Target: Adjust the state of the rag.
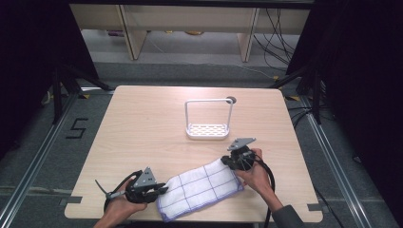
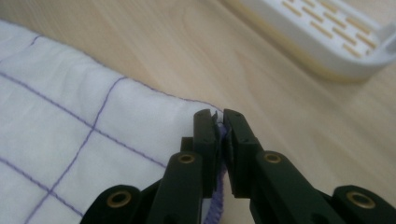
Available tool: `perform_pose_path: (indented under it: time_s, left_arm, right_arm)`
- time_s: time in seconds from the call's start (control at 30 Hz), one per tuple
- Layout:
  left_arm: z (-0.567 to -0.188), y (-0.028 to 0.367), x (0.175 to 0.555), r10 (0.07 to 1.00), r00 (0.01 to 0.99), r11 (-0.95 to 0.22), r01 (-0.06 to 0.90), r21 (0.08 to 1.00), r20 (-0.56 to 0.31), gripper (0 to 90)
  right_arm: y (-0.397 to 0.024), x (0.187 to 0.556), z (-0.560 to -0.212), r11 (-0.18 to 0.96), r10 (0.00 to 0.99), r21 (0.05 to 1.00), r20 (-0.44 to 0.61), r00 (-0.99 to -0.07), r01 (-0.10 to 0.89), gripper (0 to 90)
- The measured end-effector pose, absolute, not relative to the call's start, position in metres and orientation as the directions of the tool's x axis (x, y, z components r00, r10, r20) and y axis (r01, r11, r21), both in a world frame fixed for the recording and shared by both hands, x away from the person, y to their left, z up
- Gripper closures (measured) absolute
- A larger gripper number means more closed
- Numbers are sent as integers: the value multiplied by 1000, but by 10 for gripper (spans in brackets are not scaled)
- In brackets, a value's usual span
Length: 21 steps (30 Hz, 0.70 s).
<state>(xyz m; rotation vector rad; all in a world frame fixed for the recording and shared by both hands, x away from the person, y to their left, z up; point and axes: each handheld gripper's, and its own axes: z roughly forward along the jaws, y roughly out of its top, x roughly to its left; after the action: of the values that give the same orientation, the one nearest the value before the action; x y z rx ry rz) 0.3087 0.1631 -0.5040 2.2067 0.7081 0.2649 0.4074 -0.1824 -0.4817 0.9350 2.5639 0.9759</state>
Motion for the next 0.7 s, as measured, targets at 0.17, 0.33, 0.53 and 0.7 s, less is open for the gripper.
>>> perform_pose_path:
  time_s: [0.17, 0.33, 0.53, 0.7]
  left_arm:
    - [-503, 156, 295, 548, 831, -501, 418, 758, -97, 803]
    - [-503, 140, 289, 512, 852, -494, 398, 773, -110, 803]
    - [-502, 120, 285, 482, 867, -477, 382, 792, -128, 802]
    - [-506, 99, 285, 452, 882, -484, 369, 793, -135, 801]
  right_arm:
    - [-154, 436, -467, 636, 592, 640, -45, -805, 431, 844]
    - [-126, 457, -459, 689, 529, 633, -108, -842, 352, 844]
    - [-98, 474, -457, 715, 485, 623, -114, -867, 318, 844]
    - [-80, 482, -463, 733, 448, 615, -115, -887, 290, 843]
